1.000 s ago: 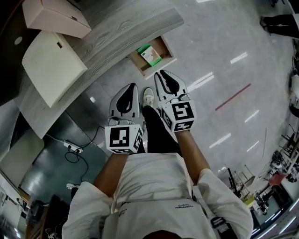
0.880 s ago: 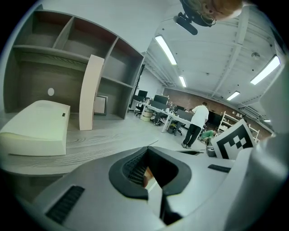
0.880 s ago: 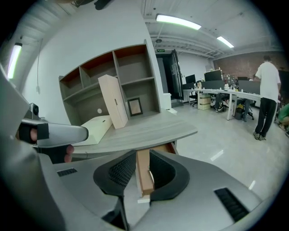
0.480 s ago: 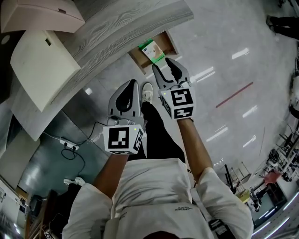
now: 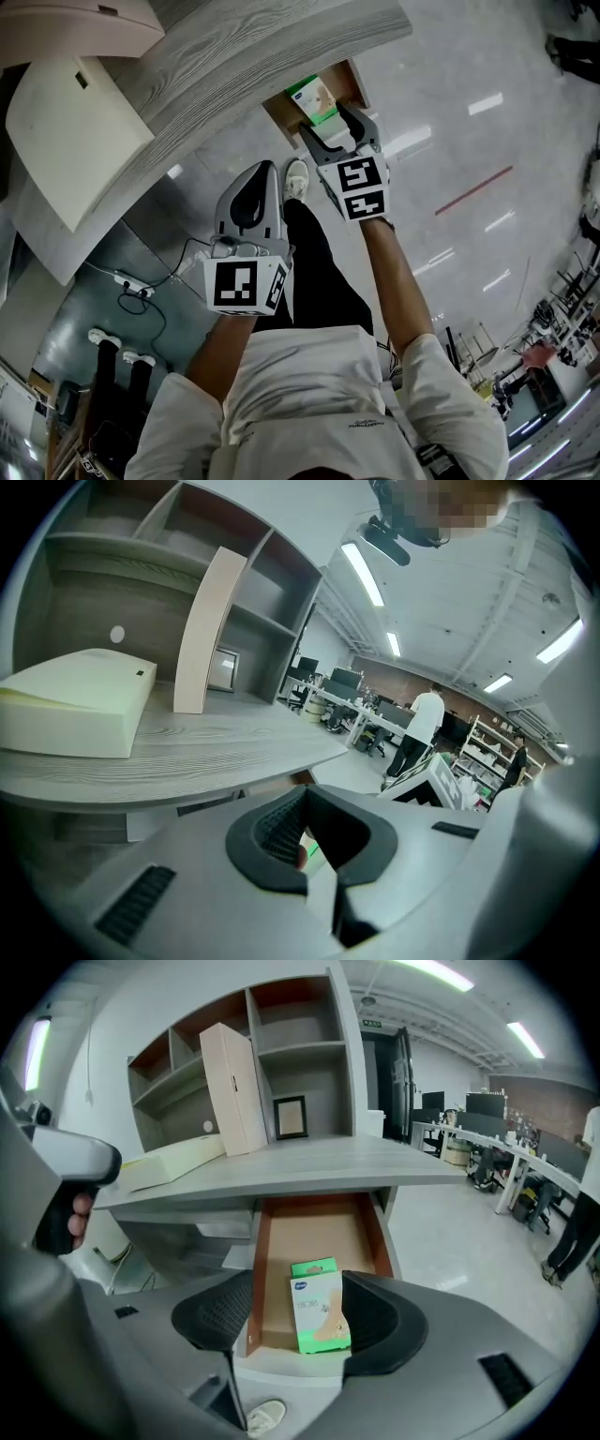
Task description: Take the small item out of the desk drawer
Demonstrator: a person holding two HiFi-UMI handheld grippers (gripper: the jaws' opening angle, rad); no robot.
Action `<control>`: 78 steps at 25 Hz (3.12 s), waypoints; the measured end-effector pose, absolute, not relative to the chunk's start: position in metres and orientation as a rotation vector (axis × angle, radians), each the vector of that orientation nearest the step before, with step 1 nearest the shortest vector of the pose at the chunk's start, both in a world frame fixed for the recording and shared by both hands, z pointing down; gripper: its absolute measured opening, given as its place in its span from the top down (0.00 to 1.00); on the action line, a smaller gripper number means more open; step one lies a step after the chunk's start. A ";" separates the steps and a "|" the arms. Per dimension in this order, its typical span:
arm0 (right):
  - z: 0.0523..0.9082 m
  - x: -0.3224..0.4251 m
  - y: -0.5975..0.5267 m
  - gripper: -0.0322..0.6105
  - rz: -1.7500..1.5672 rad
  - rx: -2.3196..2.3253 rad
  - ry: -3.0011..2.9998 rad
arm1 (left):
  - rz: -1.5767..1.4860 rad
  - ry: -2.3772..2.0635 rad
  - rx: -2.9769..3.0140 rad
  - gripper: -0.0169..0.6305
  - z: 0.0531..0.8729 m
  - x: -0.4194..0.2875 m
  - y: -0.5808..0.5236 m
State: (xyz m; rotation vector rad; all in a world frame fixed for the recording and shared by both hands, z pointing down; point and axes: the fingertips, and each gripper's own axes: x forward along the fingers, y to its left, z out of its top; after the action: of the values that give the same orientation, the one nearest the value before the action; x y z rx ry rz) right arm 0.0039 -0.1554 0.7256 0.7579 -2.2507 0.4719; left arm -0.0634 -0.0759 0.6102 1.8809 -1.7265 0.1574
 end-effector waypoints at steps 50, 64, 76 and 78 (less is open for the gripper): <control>0.841 -0.002 -0.183 0.43 0.243 0.485 -1.918 | 0.184 -1.813 1.683 0.95 0.653 -0.098 -0.084; 0.819 0.004 -0.187 0.44 0.263 0.587 -1.954 | 0.184 -1.776 1.734 0.95 0.645 -0.093 -0.077; 0.763 0.015 -0.180 0.44 0.366 0.717 -2.042 | 0.187 -1.736 1.831 0.95 0.616 -0.076 -0.065; 0.752 0.016 -0.177 0.44 0.371 0.742 -2.065 | 0.185 -1.734 1.838 0.95 0.610 -0.074 -0.060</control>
State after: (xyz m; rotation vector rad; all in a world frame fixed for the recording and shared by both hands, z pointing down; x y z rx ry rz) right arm 0.0161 -0.1770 0.7518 0.7423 -2.0652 0.3706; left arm -0.0744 -0.0595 0.6101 1.8382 -1.7342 0.1854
